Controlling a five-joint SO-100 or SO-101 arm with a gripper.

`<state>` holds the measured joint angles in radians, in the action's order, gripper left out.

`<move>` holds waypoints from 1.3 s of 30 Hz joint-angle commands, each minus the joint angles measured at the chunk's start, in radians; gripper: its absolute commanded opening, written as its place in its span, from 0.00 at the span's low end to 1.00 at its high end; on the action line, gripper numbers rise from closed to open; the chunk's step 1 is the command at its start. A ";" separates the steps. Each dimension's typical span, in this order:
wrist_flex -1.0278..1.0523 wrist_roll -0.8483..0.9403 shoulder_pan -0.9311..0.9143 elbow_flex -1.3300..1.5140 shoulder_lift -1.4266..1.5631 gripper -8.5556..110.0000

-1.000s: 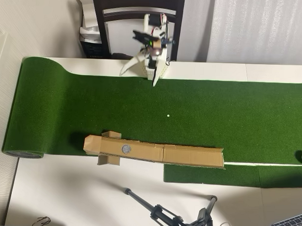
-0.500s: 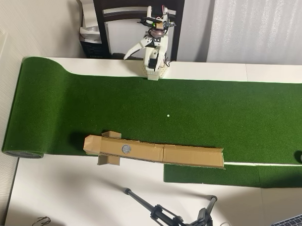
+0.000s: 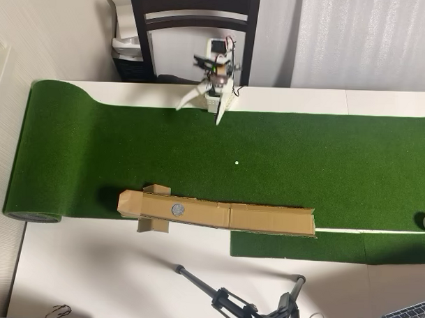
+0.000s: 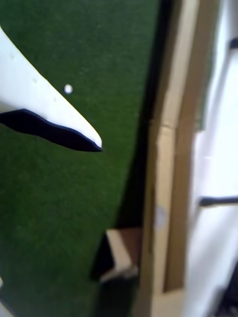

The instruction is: Pick up the golf ball and place it on the gray mark at the back.

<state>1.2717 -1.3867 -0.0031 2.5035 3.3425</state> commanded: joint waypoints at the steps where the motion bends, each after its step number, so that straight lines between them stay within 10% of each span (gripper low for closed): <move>1: -0.072 -0.008 0.064 0.020 0.086 0.60; 39: -0.201 -0.396 0.178 0.655 0.087 0.60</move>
<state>1.0983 -1.7656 0.1718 3.1186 3.3303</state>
